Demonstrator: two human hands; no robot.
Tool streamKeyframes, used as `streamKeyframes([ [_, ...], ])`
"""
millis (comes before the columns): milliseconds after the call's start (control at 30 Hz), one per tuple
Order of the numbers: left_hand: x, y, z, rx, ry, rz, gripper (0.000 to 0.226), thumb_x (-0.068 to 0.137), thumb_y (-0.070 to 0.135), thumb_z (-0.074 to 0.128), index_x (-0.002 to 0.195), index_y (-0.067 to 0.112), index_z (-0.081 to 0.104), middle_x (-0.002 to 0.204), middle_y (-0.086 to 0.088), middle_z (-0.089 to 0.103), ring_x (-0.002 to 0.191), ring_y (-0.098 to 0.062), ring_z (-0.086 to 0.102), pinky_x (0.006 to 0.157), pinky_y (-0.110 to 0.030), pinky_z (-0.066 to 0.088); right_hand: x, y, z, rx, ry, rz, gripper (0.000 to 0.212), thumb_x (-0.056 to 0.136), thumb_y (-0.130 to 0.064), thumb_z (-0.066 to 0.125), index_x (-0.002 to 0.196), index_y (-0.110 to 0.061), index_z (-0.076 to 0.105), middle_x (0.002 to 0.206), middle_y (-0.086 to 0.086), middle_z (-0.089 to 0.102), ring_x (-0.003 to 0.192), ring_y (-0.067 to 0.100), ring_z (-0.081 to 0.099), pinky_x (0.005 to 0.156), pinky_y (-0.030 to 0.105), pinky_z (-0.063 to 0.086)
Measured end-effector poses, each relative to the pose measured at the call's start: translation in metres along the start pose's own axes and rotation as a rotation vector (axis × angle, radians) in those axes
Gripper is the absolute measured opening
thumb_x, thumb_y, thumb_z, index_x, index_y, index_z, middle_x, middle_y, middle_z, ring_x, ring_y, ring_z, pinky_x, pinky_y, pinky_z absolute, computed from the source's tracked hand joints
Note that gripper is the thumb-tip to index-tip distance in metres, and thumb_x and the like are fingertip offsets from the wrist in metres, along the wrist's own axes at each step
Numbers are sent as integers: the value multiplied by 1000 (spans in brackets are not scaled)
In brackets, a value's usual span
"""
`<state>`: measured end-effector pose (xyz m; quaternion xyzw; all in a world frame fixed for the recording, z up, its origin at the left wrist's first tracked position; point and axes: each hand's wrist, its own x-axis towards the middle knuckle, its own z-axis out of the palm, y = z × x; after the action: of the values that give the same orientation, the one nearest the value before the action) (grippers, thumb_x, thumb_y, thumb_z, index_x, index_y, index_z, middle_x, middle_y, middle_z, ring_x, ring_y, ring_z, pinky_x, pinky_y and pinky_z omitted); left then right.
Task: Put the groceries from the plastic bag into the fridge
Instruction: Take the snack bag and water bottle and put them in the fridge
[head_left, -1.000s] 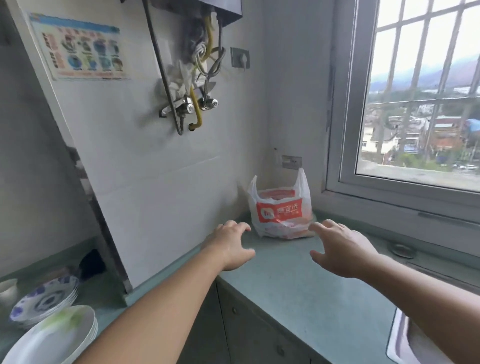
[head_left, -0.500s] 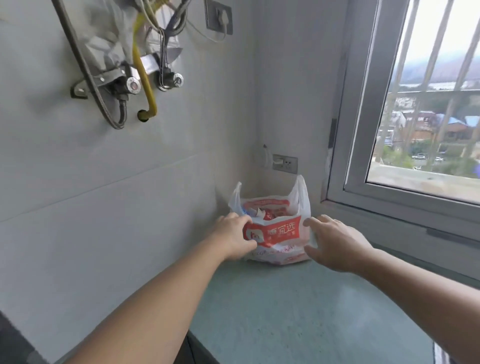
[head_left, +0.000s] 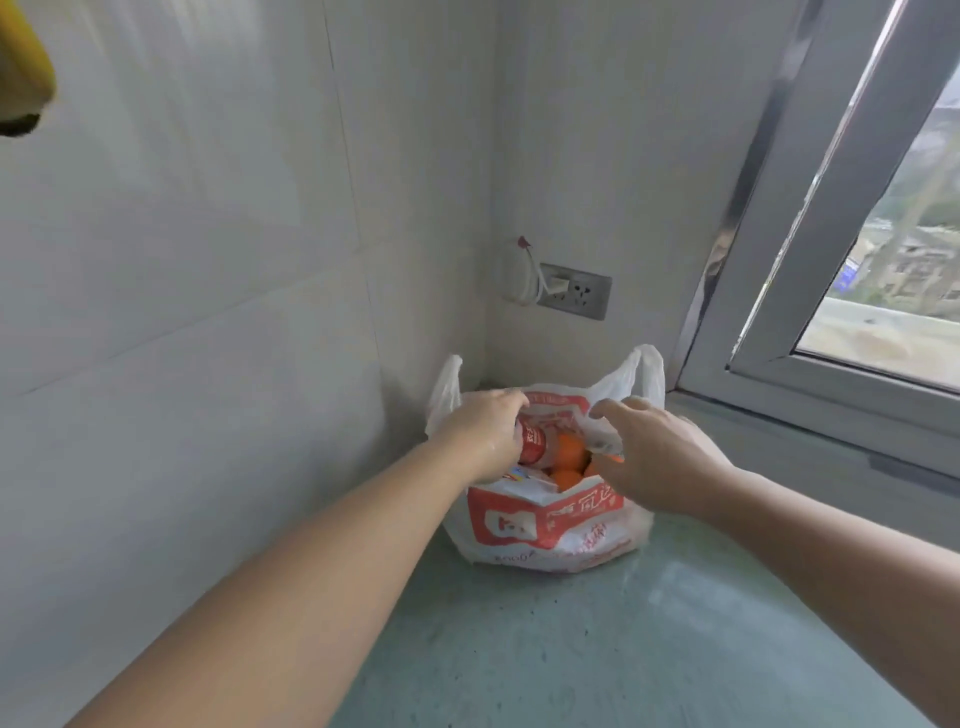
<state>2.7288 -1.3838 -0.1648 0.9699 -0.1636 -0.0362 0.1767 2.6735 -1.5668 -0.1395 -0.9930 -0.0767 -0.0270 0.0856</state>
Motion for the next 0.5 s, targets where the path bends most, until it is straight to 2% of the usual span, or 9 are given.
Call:
streamKeyframes([
  [100,18,-5,16,42,-108,5,47,97,11,48,143,19,42,147,-5,44,130,-25,47,103,-36,43,18,0,13,88,-9,-13,37,95,-25,46,132,-22,46,121,-1,56,83,17,59,62,24,50],
  [200,28,-11,27,180,-232,18,53,88,28,62,137,26,45,141,-2,50,123,-25,51,97,-39,49,29,2,28,148,-51,-44,34,97,-21,45,131,-21,47,111,-4,52,71,7,52,52,14,37],
  [267,33,-14,27,216,-283,16,56,81,43,64,134,32,47,137,2,54,119,-24,53,90,-38,51,35,4,39,150,-74,-50,30,98,-21,44,128,-21,49,101,-7,47,68,5,50,53,16,36],
  [367,40,-19,22,329,-349,-11,57,78,59,56,129,35,51,125,3,59,110,-25,55,83,-38,50,45,7,52,137,-90,-44,22,97,-20,44,119,-21,50,93,-9,46,65,2,46,54,16,35],
  [500,41,-26,15,288,-495,-30,62,81,61,56,133,29,51,129,0,57,104,-23,55,81,-32,48,57,6,63,119,-131,-25,10,96,-21,45,101,-23,53,90,-11,54,73,4,51,61,16,40],
])
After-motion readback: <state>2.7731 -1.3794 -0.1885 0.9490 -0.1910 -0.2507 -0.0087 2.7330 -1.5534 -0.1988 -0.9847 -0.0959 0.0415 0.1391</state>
